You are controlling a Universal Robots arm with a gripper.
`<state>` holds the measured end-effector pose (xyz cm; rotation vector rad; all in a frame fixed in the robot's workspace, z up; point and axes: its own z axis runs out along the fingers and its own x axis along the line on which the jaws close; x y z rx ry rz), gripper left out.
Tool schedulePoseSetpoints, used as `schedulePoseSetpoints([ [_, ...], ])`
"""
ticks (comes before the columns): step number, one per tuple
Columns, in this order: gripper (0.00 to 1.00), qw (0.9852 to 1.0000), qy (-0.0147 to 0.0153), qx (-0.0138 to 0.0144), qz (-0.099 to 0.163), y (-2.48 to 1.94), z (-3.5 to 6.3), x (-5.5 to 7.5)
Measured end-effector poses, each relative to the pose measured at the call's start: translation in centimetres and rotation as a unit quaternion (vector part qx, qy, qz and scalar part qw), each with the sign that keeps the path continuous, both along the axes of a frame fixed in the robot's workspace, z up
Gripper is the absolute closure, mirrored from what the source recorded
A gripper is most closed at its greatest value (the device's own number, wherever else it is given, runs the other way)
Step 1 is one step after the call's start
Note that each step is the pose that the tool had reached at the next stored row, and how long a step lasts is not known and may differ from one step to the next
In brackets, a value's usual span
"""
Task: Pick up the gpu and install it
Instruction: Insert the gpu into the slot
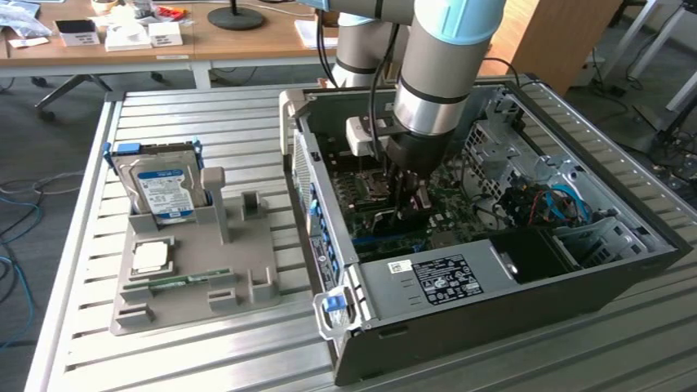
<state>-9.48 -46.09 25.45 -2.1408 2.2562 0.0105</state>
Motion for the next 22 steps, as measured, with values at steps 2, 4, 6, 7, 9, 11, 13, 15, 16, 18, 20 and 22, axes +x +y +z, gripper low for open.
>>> schedulePoseSetpoints([
  [2, 0.62, 1.0, 0.0, 0.0, 0.0, 0.0, 0.0, 0.0],
  [4, 0.62, 1.0, 0.0, 0.0, 0.0, 0.0, 0.0, 0.0],
  [6, 0.62, 1.0, 0.0, 0.0, 0.0, 0.0, 0.0, 0.0],
  [7, 0.64, 1.0, 0.0, 0.0, 0.0, 0.0, 0.0, 0.0],
  [9, 0.7, 1.0, 0.0, -0.0002, 0.0, -0.01, 0.01, 0.0],
  [11, 0.74, 1.0, 0.0, -0.0001, 0.0, 0.0, 0.0, 0.0],
  [13, 0.74, 1.0, 0.0, -0.0001, 0.0, 0.0, 0.0, 0.0],
  [15, 0.74, 1.0, 0.0, 0.0, 0.0, 0.0, 0.0, 0.0],
  [16, 0.74, 1.0, 0.0, 0.0, 0.0, 0.0, 0.0, 0.0],
  [18, 0.74, 1.0, 0.0, 0.0, 0.0, 0.0, 0.0, 0.0],
  [20, 0.74, 1.0, 0.0, 0.0, 0.0, 0.0, 0.0, 0.0],
  [22, 0.74, 1.0, 0.0, 0.0, 0.0, 0.0, 0.0, 0.0],
])
